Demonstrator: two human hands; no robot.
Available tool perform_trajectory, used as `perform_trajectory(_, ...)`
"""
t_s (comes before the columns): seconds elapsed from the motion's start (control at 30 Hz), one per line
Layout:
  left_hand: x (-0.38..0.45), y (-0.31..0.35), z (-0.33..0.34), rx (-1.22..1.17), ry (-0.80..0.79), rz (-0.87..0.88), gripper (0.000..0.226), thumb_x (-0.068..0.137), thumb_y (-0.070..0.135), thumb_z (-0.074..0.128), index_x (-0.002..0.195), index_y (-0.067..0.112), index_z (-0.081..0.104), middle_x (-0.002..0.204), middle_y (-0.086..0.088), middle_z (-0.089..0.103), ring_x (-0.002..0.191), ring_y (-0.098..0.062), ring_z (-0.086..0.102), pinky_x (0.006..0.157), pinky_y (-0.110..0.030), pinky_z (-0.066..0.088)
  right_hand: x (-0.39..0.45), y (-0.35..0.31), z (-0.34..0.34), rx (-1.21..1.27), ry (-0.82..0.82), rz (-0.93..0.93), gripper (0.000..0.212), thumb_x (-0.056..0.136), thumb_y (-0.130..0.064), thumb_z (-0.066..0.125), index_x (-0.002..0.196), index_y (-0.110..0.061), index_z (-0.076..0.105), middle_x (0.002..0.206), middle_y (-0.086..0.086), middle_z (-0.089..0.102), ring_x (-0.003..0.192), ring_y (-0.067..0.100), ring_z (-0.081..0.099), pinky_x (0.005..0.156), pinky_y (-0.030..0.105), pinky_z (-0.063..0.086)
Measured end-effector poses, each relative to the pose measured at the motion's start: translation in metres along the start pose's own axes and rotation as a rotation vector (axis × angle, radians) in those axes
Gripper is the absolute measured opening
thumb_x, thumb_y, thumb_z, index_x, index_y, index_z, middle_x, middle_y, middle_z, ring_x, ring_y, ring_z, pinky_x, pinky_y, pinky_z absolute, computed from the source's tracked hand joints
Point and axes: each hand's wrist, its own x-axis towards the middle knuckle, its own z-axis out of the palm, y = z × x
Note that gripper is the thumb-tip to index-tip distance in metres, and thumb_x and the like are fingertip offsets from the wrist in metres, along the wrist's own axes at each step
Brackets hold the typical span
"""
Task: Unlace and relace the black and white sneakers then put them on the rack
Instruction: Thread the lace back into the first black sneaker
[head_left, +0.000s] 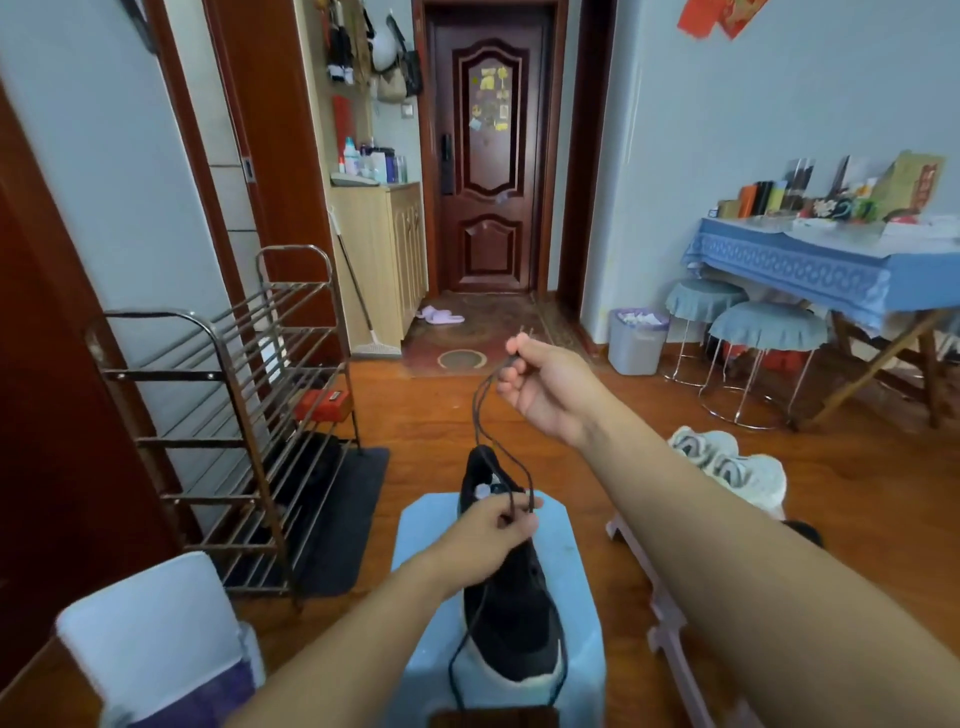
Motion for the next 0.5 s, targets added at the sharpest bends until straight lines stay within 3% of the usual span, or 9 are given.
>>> perform_trajectory(0.07, 0.001, 0.004, 0.003, -0.090, 0.037, -0.024, 0.026, 0.109, 0.031, 0.046, 0.109, 0.021, 0.069, 0.106, 0.011, 0.063, 0.097, -0.003, 0.057, 0.082, -0.012, 0.043, 0.006, -0.005, -0.004, 0.050, 0.032, -0.009, 0.029, 0.107, -0.020, 0.046, 0.082, -0.011, 0.058, 0.059, 0.000, 0.043, 0.056, 0.013, 0.051, 0.055, 0.026, 0.051)
perform_trajectory(0.13, 0.002, 0.007, 0.004, -0.166, 0.069, -0.027, 0.029, 0.110, 0.030, 0.043, 0.095, 0.020, 0.066, 0.102, 0.002, 0.065, 0.097, -0.010, 0.059, 0.083, -0.020, 0.043, 0.013, -0.007, -0.009, 0.078, 0.092, -0.015, 0.027, 0.106, -0.021, 0.048, 0.084, -0.010, 0.060, 0.059, 0.000, 0.044, 0.055, 0.012, 0.053, 0.056, 0.026, 0.053)
perform_trajectory(0.27, -0.001, 0.017, -0.004, -0.255, 0.055, 0.007, 0.032, 0.111, 0.028, 0.038, 0.092, 0.014, 0.060, 0.103, -0.001, 0.075, 0.108, -0.018, 0.069, 0.102, -0.033, 0.050, 0.030, -0.013, -0.015, 0.048, 0.156, -0.024, 0.027, 0.106, -0.020, 0.048, 0.086, -0.009, 0.061, 0.063, 0.000, 0.045, 0.056, 0.011, 0.053, 0.057, 0.026, 0.054)
perform_trajectory(0.37, 0.003, 0.027, -0.016, -0.191, 0.101, -0.021, 0.035, 0.112, 0.029, 0.035, 0.090, 0.015, 0.058, 0.106, -0.005, 0.076, 0.108, -0.024, 0.068, 0.098, -0.037, 0.051, 0.031, -0.018, -0.015, 0.015, 0.100, 0.000, 0.031, 0.107, -0.020, 0.046, 0.090, -0.005, 0.068, 0.069, 0.003, 0.050, 0.068, 0.015, 0.059, 0.065, 0.029, 0.057)
perform_trajectory(0.43, 0.007, 0.031, -0.025, -0.078, 0.176, -0.066, 0.037, 0.111, 0.030, 0.036, 0.085, 0.019, 0.060, 0.095, -0.003, 0.071, 0.096, -0.025, 0.065, 0.087, -0.038, 0.049, 0.021, -0.003, -0.020, -0.206, 0.102, 0.056, 0.031, 0.107, -0.020, 0.046, 0.098, -0.008, 0.073, 0.078, 0.005, 0.055, 0.077, 0.020, 0.062, 0.073, 0.033, 0.057)
perform_trajectory(0.5, 0.009, 0.034, -0.033, 0.080, 0.208, -0.088, 0.038, 0.110, 0.031, 0.037, 0.082, 0.020, 0.060, 0.082, 0.000, 0.057, 0.078, -0.020, 0.053, 0.071, -0.034, 0.040, 0.000, 0.024, -0.033, -0.671, 0.151, 0.116, 0.023, 0.106, -0.011, 0.045, 0.120, -0.006, 0.063, 0.081, 0.005, 0.054, 0.067, 0.017, 0.056, 0.063, 0.029, 0.050)
